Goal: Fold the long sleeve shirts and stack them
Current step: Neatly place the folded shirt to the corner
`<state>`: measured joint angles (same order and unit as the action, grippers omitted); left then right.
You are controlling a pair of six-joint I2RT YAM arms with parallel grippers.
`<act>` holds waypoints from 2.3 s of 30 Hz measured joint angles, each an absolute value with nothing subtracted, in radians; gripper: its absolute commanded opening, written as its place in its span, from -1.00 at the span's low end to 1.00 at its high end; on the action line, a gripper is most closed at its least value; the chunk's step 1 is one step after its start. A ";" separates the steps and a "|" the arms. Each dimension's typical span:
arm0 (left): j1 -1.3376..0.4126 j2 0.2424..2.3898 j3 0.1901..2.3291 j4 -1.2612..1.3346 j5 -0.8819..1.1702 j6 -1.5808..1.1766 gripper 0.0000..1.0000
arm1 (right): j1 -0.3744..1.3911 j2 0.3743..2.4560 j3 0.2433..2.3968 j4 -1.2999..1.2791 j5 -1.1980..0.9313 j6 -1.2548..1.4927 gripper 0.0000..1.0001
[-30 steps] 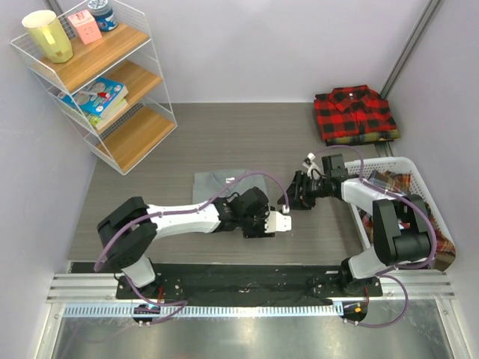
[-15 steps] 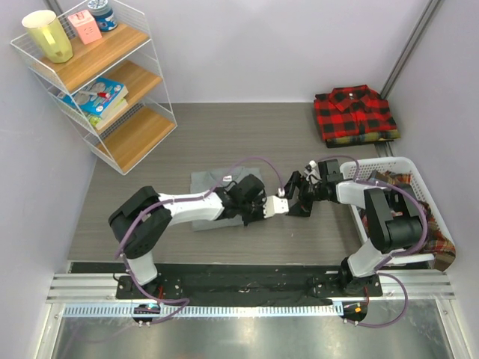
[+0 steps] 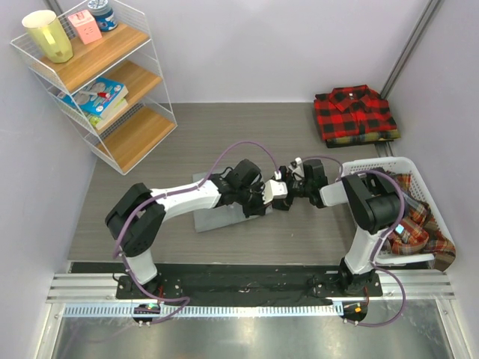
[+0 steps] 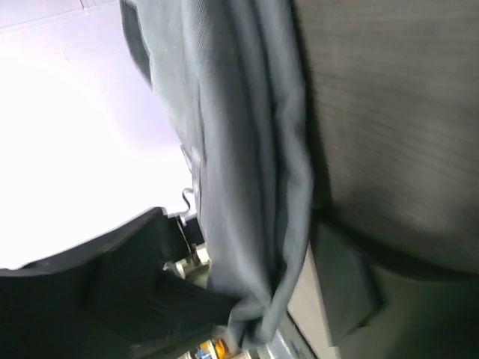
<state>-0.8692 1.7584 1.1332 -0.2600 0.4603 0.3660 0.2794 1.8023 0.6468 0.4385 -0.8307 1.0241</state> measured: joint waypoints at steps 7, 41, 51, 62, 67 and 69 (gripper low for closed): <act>-0.844 1.731 1.157 -0.289 0.496 0.366 -1.00 | 0.320 1.940 0.673 0.714 -0.773 1.180 0.35; -0.595 1.534 1.192 -0.824 0.527 0.244 1.00 | 0.012 2.369 2.332 -0.715 -0.252 -0.110 -0.98; -0.594 1.534 1.155 -0.816 0.482 0.209 1.00 | 0.007 2.360 2.396 -0.826 -0.174 -0.262 -0.98; -0.594 1.534 1.121 -0.801 0.452 0.209 1.00 | 0.013 2.193 2.398 -0.853 -0.158 -0.295 -0.98; -0.594 1.532 1.104 -0.802 0.435 0.210 1.00 | 0.013 2.183 2.430 -0.853 -0.152 -0.297 -0.98; -0.594 1.526 1.103 -0.802 0.427 0.212 0.99 | 0.012 2.183 2.437 -0.853 -0.149 -0.297 -0.98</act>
<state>-0.5941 1.5265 1.1027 -0.8021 0.4274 0.2119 0.0120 2.1830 2.4374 -0.8532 -0.1490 -0.2970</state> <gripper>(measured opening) 0.996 0.083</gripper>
